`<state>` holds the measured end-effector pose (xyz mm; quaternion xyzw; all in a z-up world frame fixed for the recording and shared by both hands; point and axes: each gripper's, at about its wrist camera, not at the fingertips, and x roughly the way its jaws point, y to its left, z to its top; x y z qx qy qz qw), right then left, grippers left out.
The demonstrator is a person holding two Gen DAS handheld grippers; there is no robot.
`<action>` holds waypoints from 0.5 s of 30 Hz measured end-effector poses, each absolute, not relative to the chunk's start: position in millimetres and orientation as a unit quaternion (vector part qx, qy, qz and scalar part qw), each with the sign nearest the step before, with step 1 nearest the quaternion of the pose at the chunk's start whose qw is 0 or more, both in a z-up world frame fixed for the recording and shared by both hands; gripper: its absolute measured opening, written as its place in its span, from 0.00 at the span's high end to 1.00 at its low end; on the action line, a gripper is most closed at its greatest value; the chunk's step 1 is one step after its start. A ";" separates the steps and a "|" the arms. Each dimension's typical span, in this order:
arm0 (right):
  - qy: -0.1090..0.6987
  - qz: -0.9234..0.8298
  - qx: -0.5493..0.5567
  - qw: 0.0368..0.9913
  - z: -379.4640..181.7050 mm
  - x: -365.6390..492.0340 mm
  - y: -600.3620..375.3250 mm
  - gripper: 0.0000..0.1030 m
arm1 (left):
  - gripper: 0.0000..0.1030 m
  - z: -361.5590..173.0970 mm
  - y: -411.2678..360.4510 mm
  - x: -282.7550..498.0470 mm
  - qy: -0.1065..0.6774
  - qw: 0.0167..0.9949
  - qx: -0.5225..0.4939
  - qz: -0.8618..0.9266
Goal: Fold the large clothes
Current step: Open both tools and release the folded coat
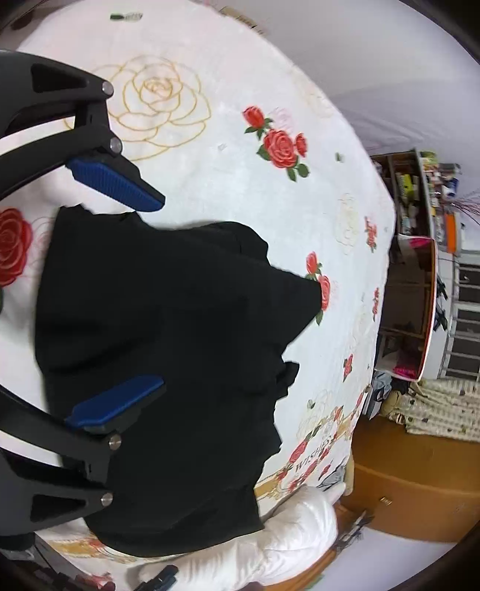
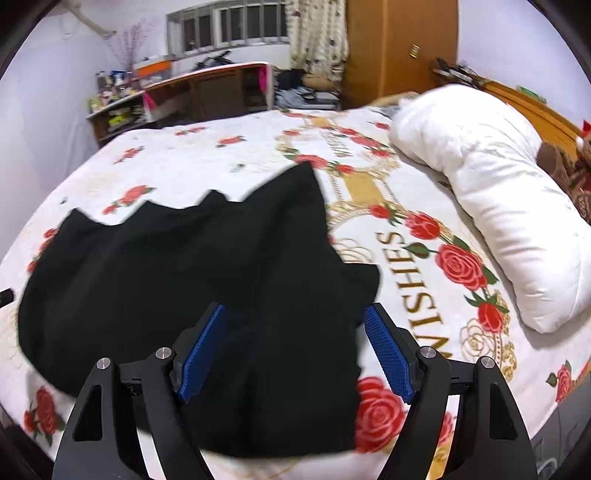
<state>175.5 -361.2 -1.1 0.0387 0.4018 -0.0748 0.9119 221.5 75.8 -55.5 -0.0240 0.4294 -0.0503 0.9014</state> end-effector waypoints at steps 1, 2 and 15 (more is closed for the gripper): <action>0.399 -0.063 0.043 0.914 2.2 169.8 -350.7 0.25 | 0.11 -54.2 69.0 216.1 0.432 0.900 -0.019 -0.048; 0.398 -0.057 0.043 0.914 3.3 166.8 -343.7 0.25 | 0.11 -53.3 61.8 210.9 0.436 0.898 -0.014 -0.048; 0.412 -0.021 0.048 0.910 -4.7 124.6 -282.7 0.25 | 0.11 -59.9 18.2 154.9 0.439 0.898 0.015 -0.040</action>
